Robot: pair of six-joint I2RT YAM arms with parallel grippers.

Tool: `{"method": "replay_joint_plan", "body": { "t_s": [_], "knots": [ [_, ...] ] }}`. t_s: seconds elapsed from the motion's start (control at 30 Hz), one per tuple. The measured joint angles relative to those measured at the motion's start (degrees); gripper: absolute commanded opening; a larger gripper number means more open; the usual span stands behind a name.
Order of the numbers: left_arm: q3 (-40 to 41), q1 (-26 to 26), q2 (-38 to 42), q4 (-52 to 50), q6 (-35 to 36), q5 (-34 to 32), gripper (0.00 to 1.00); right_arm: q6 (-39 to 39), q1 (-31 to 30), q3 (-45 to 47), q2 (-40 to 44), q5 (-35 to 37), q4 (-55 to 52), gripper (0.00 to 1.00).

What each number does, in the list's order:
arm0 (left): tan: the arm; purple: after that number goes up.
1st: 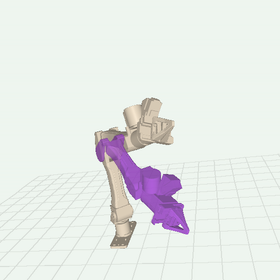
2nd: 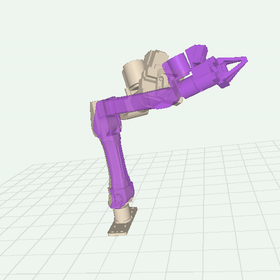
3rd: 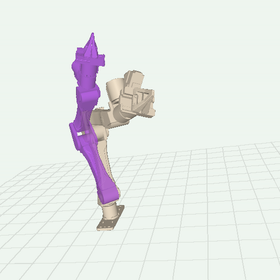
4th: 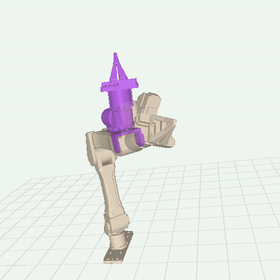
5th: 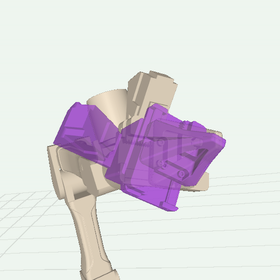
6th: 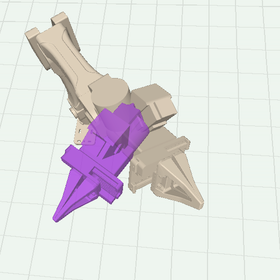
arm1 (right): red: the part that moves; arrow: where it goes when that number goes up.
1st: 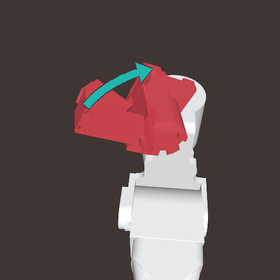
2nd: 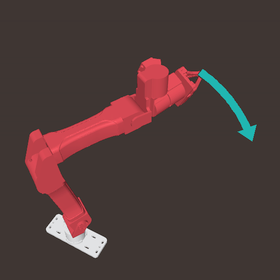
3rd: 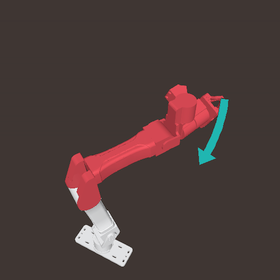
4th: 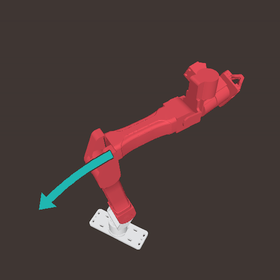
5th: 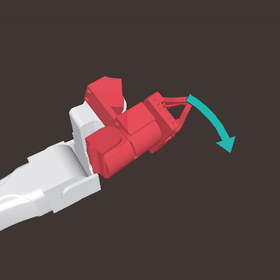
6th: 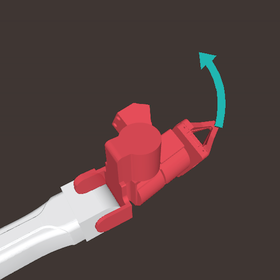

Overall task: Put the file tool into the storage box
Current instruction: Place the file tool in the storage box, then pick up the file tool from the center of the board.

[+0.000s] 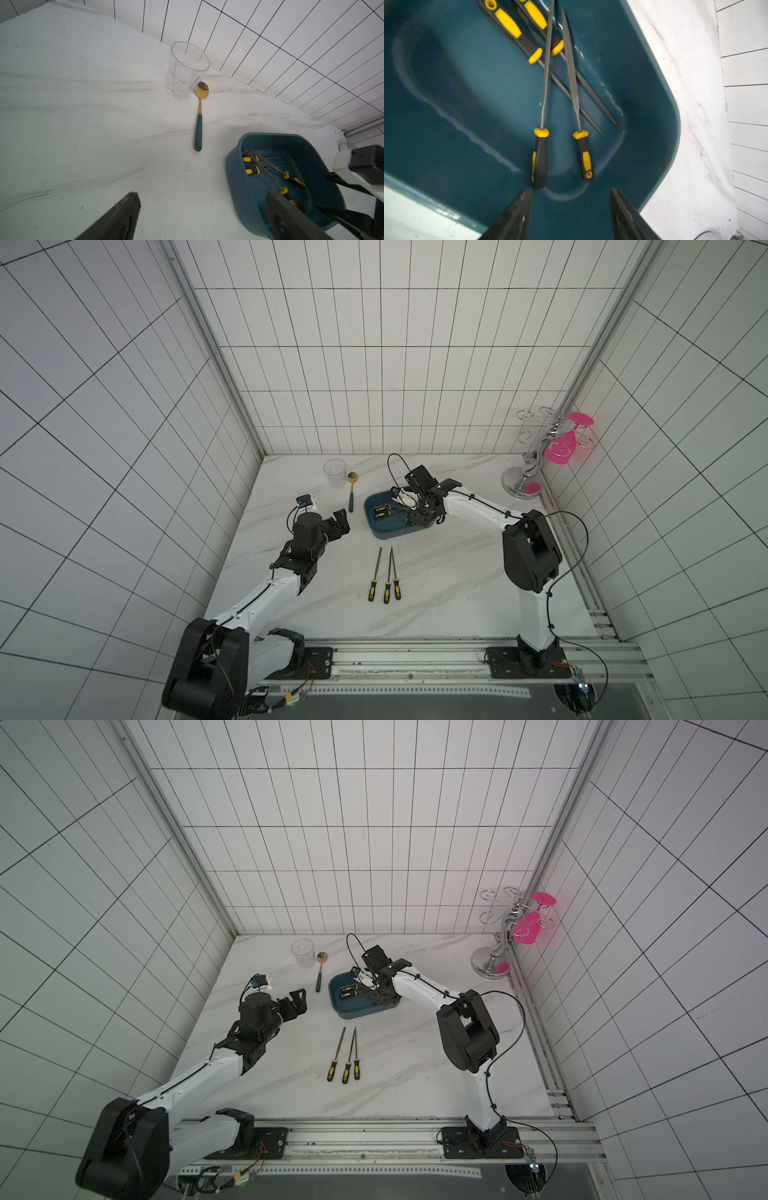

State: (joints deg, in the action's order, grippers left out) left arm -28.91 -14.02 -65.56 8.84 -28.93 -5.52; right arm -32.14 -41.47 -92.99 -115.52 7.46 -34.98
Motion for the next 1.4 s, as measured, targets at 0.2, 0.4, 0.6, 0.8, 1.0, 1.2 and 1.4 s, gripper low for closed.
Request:
{"method": "replay_joint_plan", "body": {
  "t_s": [0.2,0.4,0.6,0.8,1.0,1.2,1.4],
  "knots": [
    [0.0,0.0,-0.2,0.2,0.3,0.9,0.98,6.2,0.0,10.1,13.0,-1.2,8.0,0.62],
    [0.0,-0.2,-0.6,0.4,0.9,1.5,0.98,14.6,0.0,18.6,24.6,-0.1,17.3,0.82],
    [0.0,-1.3,-1.9,0.4,1.6,2.6,0.98,20.8,0.0,25.4,30.4,7.8,22.3,0.99],
    [0.0,-2.8,-2.0,0.4,2.5,3.0,0.98,25.5,0.3,30.3,33.1,12.8,23.7,0.99],
    [0.0,-3.3,-2.0,0.4,3.0,2.9,0.98,33.2,2.4,36.2,41.6,9.7,25.4,0.99],
    [0.0,-3.3,-1.8,0.4,3.0,2.6,0.98,39.2,4.8,40.1,47.5,6.2,25.6,1.0],
    [-0.2,-3.2,-2.5,0.3,3.0,2.5,0.98,44.6,4.3,40.1,47.8,3.4,17.9,0.96]
  ]
}}
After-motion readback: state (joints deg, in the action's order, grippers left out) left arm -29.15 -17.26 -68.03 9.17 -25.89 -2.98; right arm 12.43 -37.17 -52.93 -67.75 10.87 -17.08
